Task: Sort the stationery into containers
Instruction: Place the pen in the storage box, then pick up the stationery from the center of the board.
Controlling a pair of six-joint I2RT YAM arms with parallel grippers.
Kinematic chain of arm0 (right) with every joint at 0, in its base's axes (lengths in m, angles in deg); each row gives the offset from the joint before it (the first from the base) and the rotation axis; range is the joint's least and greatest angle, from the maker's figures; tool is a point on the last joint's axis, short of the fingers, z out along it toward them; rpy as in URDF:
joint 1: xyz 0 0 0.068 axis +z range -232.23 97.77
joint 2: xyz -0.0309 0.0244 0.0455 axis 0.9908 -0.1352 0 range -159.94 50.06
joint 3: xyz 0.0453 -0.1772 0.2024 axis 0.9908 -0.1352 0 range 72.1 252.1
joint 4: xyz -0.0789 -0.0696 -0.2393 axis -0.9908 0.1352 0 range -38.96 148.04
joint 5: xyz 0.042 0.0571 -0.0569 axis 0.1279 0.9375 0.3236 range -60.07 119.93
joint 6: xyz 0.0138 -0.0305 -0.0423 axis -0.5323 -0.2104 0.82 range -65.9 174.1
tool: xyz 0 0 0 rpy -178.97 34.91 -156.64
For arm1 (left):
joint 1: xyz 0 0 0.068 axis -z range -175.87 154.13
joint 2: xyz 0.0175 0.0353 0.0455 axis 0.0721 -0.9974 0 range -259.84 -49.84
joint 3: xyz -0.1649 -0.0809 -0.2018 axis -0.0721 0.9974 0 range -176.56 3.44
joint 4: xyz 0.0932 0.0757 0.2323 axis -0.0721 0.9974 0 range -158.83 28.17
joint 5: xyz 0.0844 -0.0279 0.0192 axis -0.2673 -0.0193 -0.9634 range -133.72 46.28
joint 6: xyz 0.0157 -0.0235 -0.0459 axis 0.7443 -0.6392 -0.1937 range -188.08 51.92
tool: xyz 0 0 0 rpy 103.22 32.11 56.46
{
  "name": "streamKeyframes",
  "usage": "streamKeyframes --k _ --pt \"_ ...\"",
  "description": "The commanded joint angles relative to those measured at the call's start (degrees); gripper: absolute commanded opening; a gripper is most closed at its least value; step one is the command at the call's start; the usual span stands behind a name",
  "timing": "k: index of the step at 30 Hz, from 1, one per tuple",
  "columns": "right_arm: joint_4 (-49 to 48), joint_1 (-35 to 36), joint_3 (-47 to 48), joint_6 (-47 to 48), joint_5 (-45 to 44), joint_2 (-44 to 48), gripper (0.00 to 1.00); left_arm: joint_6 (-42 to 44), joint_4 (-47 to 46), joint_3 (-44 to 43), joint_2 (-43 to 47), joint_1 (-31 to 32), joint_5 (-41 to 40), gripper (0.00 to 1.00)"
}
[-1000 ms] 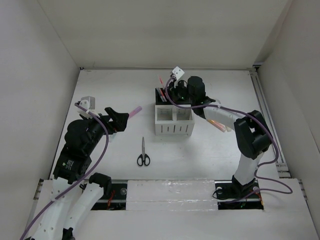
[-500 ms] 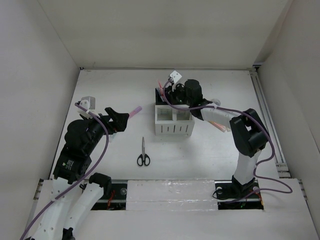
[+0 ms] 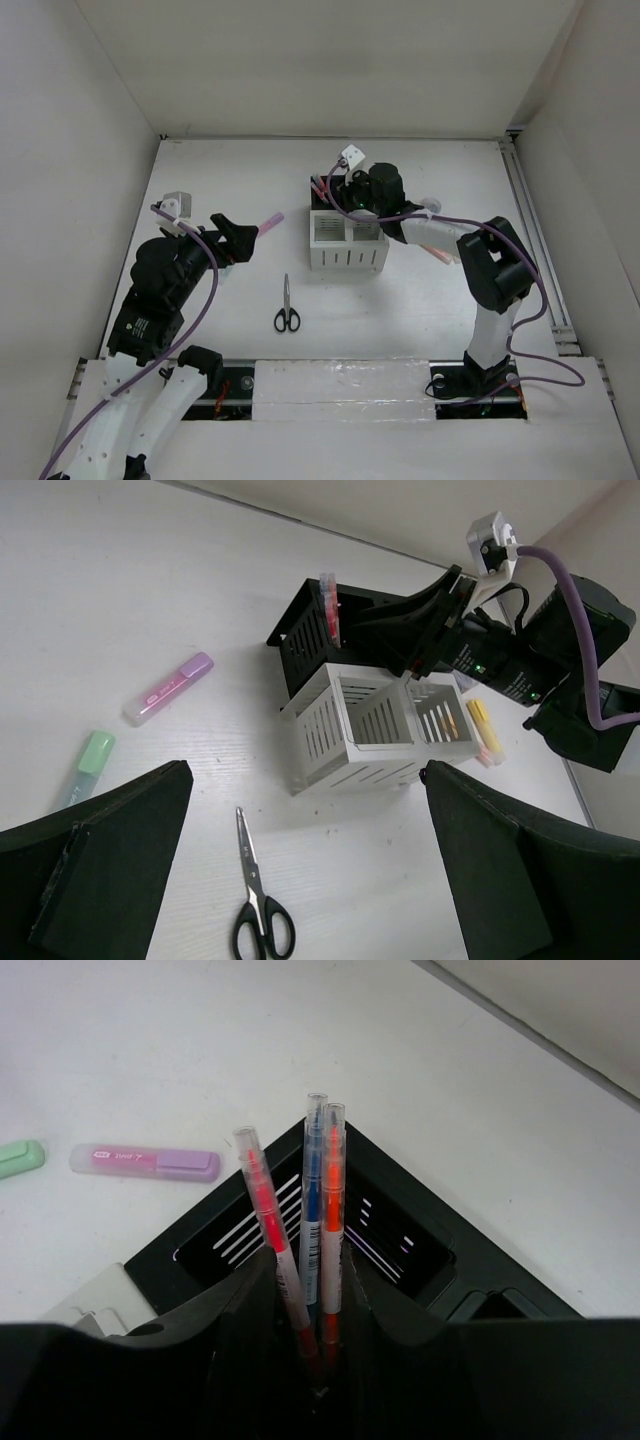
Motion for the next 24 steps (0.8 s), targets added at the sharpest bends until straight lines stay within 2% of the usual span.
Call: streamKeyframes --k 1,9,13,14,15,16,17,18,22,24 --pt "-4.1 0.4 -0.7 -1.1 -0.3 -0.5 0.39 0.7 -2.3 -0.3 -0.2 0.2 -0.5 1.00" --pt "-6.5 1.4 -3.7 -2.9 0.9 6.8 0.50 0.7 -2.3 -0.3 -0.2 0.2 -0.5 1.00" --pt "-6.0 1.9 -3.7 -4.0 1.5 15.1 0.61 0.7 -2.3 -0.3 -0.2 0.2 -0.5 1.00" --pt "-5.0 1.9 -3.7 -4.6 1.5 16.5 0.66 0.7 -2.3 -0.3 -0.2 0.2 -0.5 1.00" --pt "-3.3 1.9 -3.7 -4.6 1.5 17.9 0.75 0.7 -2.3 -0.3 -0.2 0.2 -0.5 1.00" --pt "-1.9 1.9 -3.7 -4.6 1.5 19.3 0.75 0.7 -2.3 -0.3 -0.2 0.2 -0.5 1.00" --pt "-0.4 1.9 -3.2 -4.1 1.0 22.0 0.80 0.7 -2.3 -0.3 -0.2 0.2 -0.5 1.00" --pt "1.2 1.9 -3.2 -3.5 1.0 23.3 1.00 0.7 -2.3 -0.3 -0.2 0.2 -1.0 1.00" --pt "14.9 -3.7 -3.2 2.6 8.3 28.2 1.00 0.7 -1.7 -0.3 -0.7 0.2 -1.0 1.00" --pt "17.5 -5.9 -5.2 3.2 7.4 31.8 0.98 0.2 -1.7 -0.3 -0.7 0.2 -1.0 1.00"
